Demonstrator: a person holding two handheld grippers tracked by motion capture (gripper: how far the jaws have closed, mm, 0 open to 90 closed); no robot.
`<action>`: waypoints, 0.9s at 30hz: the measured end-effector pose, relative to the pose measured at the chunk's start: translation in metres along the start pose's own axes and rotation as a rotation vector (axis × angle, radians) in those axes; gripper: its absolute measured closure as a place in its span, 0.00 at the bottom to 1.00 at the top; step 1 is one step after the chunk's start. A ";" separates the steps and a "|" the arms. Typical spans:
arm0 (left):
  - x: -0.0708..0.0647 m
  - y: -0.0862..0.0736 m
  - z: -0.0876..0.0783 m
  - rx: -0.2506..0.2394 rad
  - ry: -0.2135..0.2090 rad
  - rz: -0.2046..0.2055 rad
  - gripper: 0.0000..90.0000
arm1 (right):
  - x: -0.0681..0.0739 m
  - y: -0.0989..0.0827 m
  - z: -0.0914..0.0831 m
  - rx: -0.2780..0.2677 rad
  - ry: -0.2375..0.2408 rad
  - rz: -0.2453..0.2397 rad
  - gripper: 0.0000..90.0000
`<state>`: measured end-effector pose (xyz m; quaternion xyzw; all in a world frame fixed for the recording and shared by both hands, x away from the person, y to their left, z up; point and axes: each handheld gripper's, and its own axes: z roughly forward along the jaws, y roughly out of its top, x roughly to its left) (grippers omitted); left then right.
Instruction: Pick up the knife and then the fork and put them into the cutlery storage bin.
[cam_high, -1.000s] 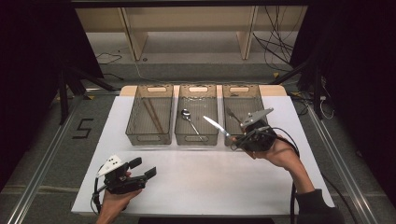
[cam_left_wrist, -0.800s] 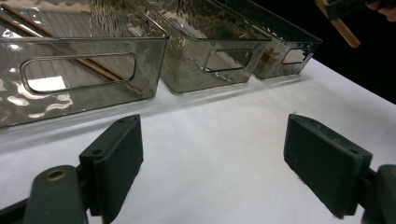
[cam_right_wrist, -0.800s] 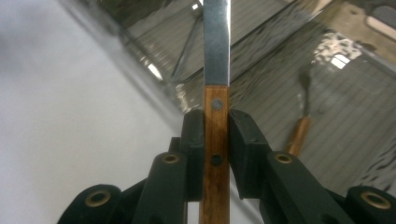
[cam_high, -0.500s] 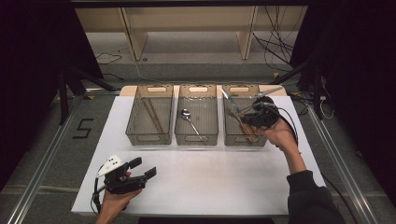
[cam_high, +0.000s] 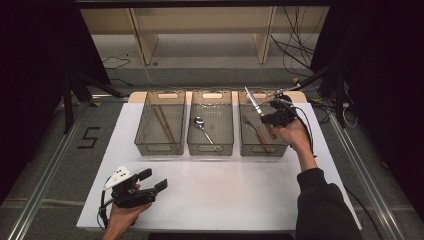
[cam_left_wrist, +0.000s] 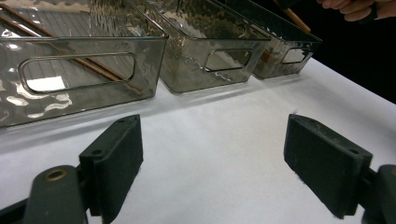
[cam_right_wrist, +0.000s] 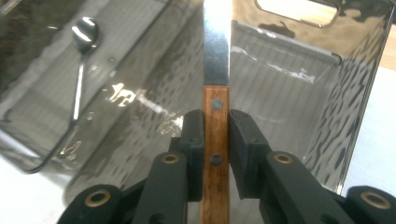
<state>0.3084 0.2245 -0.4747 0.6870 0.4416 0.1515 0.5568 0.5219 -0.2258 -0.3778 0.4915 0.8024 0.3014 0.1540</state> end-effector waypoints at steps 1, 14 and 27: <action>0.000 0.000 0.000 -0.001 0.000 -0.001 0.22 | -0.001 0.000 0.002 0.005 -0.006 0.003 0.86; -0.001 0.000 0.000 -0.002 -0.002 0.000 0.22 | -0.006 -0.004 0.025 0.098 -0.066 0.025 0.86; 0.000 0.000 0.000 0.000 -0.003 0.000 0.22 | -0.010 -0.011 0.035 0.162 -0.073 0.030 0.86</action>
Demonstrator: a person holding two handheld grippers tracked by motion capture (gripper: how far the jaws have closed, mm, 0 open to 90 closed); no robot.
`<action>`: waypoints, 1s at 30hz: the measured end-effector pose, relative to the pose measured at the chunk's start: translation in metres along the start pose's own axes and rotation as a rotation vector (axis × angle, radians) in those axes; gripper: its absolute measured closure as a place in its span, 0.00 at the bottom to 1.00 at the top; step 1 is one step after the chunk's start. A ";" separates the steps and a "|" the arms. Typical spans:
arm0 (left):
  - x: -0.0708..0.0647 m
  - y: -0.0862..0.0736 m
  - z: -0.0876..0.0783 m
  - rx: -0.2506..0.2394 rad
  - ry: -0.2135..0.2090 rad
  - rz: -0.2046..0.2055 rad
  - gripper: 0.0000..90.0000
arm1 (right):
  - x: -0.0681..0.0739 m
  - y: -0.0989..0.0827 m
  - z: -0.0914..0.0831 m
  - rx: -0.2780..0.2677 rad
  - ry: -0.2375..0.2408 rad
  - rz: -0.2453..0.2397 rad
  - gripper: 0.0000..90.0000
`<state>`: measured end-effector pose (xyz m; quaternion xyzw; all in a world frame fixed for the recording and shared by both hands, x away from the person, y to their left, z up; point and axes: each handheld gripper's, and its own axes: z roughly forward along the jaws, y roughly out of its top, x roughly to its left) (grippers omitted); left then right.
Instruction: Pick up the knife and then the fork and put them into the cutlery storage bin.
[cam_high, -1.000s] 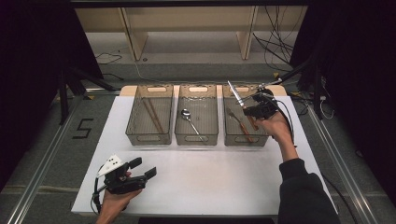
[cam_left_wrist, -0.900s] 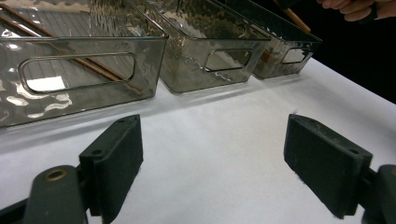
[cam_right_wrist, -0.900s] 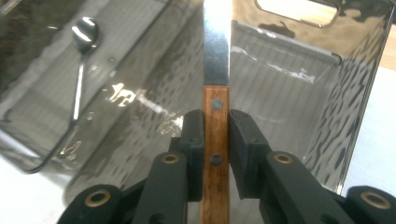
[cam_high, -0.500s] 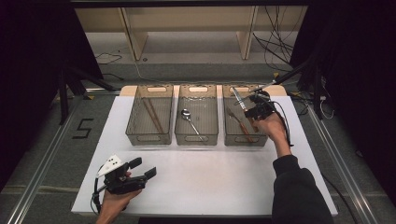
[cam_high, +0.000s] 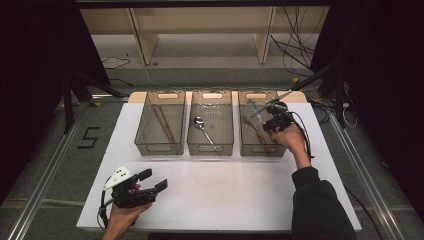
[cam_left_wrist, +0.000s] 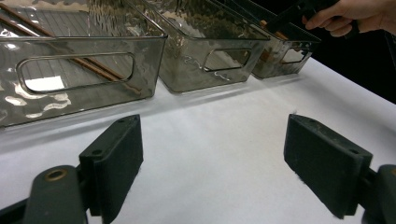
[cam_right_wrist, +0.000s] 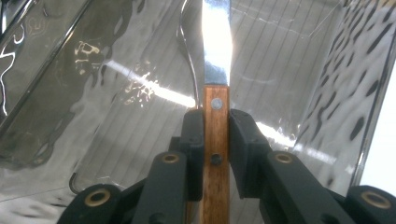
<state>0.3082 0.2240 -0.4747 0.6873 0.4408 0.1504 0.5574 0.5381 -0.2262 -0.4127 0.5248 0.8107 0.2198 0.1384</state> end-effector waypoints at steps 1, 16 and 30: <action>0.000 0.000 0.000 0.000 0.000 0.001 0.22 | 0.000 0.000 0.000 0.002 0.000 0.002 0.86; 0.000 0.000 0.000 0.000 0.000 0.001 0.22 | 0.004 -0.004 -0.005 -0.003 0.072 -0.025 0.68; -0.001 0.000 0.000 0.001 0.002 0.002 0.22 | 0.023 -0.024 -0.041 -0.187 0.168 -0.055 0.44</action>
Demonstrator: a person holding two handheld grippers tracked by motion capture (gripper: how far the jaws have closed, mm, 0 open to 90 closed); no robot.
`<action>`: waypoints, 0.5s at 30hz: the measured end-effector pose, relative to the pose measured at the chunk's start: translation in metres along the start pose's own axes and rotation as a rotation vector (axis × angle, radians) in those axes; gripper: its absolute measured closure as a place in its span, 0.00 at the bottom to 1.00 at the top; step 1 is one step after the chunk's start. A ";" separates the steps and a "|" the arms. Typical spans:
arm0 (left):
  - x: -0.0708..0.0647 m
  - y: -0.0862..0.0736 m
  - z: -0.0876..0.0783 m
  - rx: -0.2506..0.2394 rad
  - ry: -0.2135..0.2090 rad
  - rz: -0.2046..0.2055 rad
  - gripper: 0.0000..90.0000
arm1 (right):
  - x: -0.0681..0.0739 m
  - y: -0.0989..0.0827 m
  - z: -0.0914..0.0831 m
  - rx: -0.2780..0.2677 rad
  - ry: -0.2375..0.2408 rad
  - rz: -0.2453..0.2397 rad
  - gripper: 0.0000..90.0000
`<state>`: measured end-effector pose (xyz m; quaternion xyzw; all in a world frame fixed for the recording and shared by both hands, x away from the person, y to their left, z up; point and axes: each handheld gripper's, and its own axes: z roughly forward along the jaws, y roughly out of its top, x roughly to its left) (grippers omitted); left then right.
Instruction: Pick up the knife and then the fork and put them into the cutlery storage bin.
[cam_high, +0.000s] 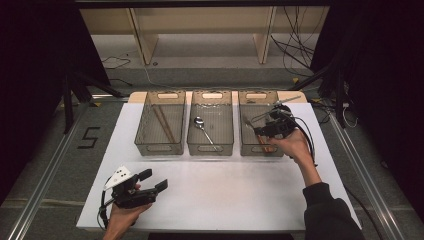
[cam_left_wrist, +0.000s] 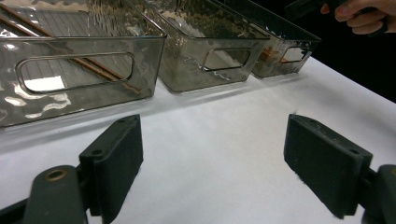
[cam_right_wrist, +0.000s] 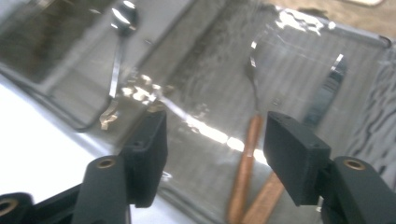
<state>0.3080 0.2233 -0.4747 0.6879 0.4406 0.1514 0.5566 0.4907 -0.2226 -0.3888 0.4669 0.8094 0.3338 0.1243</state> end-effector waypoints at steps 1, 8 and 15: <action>0.000 0.000 0.000 0.000 0.000 0.000 0.22 | 0.003 -0.002 -0.002 -0.017 0.008 -0.003 0.43; 0.000 0.000 0.000 -0.001 -0.001 0.001 0.22 | 0.024 -0.015 -0.016 -0.093 0.045 -0.044 0.39; 0.000 0.000 0.000 0.000 -0.001 0.002 0.22 | 0.041 -0.031 -0.022 -0.129 0.063 -0.077 0.35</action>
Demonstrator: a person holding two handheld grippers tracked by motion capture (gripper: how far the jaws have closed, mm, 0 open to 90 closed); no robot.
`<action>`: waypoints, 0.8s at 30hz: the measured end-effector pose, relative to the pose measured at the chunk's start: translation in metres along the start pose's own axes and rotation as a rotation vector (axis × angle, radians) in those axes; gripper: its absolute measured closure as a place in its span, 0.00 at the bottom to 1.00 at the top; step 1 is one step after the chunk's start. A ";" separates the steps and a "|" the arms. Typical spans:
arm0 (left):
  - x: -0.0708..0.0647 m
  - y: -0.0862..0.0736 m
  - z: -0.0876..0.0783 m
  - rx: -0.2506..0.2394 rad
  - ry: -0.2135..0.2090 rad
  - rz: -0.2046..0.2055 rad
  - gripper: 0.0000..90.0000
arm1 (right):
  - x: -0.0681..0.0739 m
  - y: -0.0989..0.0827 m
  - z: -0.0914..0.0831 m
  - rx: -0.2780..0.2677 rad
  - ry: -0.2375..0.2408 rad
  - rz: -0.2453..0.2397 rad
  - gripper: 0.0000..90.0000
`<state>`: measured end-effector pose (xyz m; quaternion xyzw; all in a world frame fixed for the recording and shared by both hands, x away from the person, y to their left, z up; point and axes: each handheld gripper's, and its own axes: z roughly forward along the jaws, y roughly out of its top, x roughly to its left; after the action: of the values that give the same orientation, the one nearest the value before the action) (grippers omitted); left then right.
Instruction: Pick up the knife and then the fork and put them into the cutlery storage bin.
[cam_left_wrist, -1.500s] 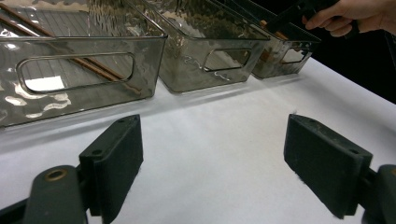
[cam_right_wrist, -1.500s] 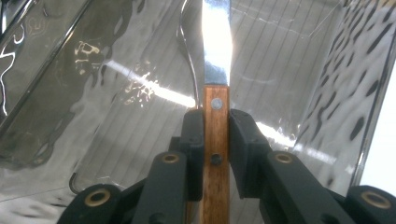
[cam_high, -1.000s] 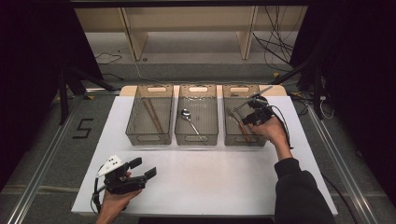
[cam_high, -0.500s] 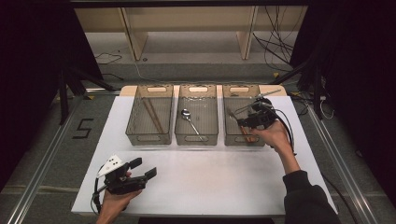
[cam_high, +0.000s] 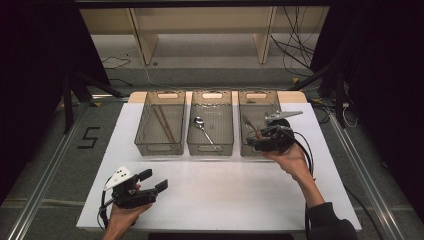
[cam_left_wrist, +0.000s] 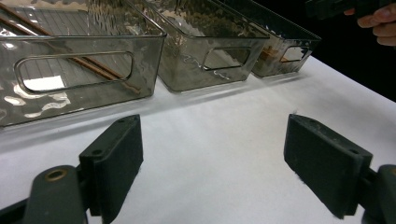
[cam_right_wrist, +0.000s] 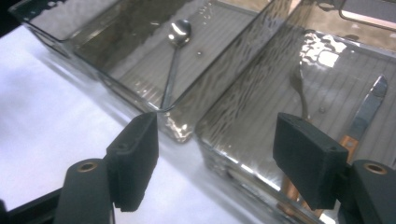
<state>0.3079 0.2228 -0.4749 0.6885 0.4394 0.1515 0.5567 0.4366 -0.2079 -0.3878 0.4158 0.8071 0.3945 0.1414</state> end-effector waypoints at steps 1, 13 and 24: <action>0.000 0.000 0.000 0.000 0.000 0.001 0.22 | 0.002 -0.002 -0.001 -0.008 0.005 -0.003 0.34; -0.001 0.000 0.000 0.003 -0.001 0.002 0.22 | 0.023 -0.037 -0.016 -0.105 0.051 -0.027 0.30; -0.001 -0.001 0.000 0.004 -0.002 0.002 0.22 | 0.031 -0.061 -0.029 -0.180 0.087 -0.038 0.28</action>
<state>0.3071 0.2226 -0.4751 0.6901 0.4386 0.1506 0.5556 0.3672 -0.2197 -0.4122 0.3687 0.7816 0.4802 0.1506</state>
